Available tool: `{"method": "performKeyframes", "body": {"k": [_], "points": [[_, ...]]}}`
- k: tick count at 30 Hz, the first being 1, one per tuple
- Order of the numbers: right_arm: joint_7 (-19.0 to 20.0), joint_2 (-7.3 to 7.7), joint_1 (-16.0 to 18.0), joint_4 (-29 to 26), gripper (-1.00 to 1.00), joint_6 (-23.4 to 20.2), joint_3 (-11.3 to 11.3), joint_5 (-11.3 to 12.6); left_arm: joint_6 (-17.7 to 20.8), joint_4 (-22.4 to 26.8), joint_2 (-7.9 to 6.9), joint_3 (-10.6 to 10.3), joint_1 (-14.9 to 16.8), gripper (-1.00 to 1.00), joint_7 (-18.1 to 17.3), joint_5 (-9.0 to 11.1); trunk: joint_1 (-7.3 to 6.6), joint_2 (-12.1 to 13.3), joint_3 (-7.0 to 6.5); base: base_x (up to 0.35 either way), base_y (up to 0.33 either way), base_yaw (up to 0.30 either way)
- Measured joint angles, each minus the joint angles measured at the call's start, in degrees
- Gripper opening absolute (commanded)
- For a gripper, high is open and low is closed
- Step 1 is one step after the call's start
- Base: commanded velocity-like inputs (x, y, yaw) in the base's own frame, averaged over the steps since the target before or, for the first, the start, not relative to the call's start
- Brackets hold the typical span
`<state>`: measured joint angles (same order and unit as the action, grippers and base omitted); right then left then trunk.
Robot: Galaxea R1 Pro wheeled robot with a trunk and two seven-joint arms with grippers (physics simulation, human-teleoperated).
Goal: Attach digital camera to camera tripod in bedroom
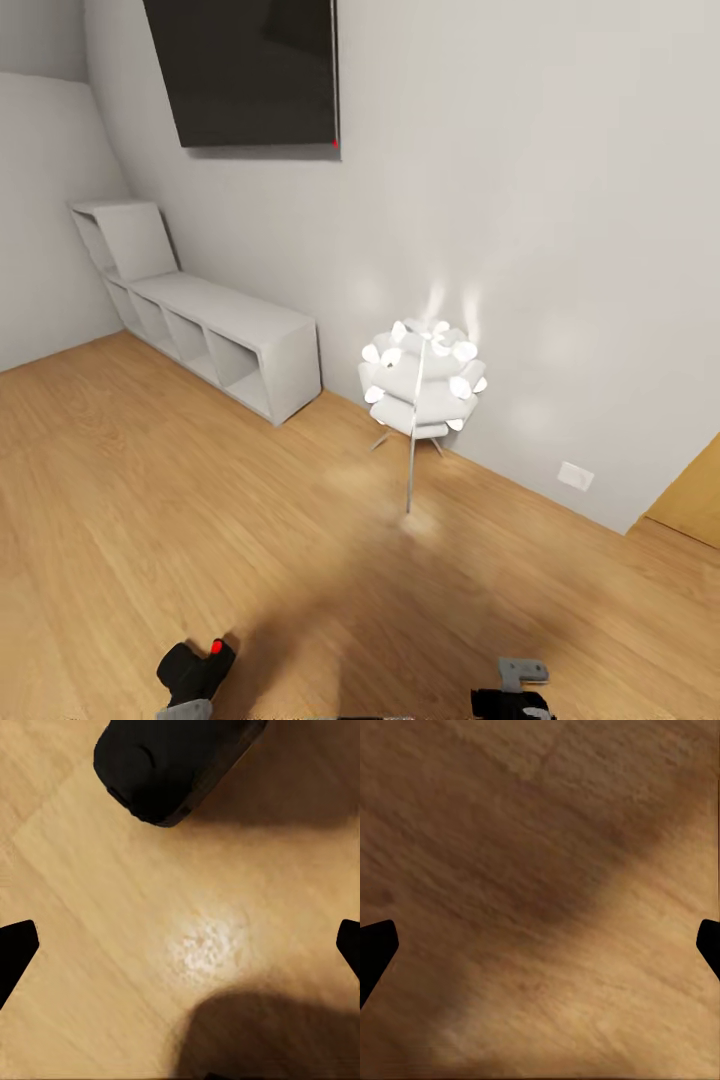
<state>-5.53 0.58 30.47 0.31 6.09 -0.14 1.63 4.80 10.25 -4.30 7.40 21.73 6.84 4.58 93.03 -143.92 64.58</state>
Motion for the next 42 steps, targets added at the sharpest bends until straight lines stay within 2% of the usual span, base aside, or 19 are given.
{"method": "performKeyframes", "body": {"k": [6,10,15,42], "points": [[-0.84,-0.21,0.00,-7.22,1.00,-0.77,0.17,-0.34,4.55,8.95,-0.19,0.01,0.00,1.00,0.23,-0.16,0.15,-0.08,1.33,0.000,0.000,0.000],[-1.17,-0.09,0.01,-11.79,1.00,-3.07,0.23,-0.52,12.04,18.54,-0.13,-0.02,0.00,1.00,0.27,-0.23,0.26,-0.13,2.21,0.000,0.000,0.000],[-1.46,-0.12,0.05,-15.97,1.00,-6.30,0.34,-0.63,17.18,25.74,0.01,-0.16,-0.02,1.00,-0.12,-0.20,0.39,-0.20,3.32,0.000,0.000,0.000],[-1.18,0.01,0.02,-16.96,1.00,-6.98,0.46,-0.75,17.78,27.49,-0.21,-0.48,-0.02,1.00,-0.08,-0.69,1.08,-0.56,9.31,0.000,0.000,0.000]]}}
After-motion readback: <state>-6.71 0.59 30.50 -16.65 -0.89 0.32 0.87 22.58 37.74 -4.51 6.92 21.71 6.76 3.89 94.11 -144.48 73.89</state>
